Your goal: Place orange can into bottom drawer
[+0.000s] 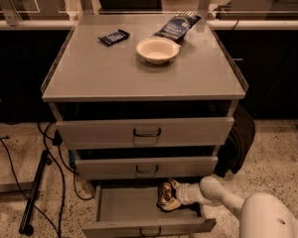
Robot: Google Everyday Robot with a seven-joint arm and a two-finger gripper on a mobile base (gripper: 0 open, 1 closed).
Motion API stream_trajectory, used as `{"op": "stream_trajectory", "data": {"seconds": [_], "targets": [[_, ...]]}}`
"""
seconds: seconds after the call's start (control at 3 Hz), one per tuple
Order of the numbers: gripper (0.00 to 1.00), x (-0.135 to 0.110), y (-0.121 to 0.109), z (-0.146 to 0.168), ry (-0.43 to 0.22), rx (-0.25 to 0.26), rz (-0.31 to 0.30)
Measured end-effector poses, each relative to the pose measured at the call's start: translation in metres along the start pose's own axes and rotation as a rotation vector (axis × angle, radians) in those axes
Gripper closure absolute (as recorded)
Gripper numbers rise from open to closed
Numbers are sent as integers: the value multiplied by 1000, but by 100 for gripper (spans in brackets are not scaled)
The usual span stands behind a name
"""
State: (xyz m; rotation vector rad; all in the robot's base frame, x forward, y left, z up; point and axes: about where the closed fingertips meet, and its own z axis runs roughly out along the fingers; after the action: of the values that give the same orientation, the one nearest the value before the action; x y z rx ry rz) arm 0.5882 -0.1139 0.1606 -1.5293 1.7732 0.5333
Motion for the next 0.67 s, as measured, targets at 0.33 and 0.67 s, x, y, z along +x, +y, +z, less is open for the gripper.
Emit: {"op": "stream_trajectory", "data": {"seconds": [0.33,0.67], "targets": [[100,8,-1,15,1,-9,12],[100,13,0,26,4,-20,22]]}}
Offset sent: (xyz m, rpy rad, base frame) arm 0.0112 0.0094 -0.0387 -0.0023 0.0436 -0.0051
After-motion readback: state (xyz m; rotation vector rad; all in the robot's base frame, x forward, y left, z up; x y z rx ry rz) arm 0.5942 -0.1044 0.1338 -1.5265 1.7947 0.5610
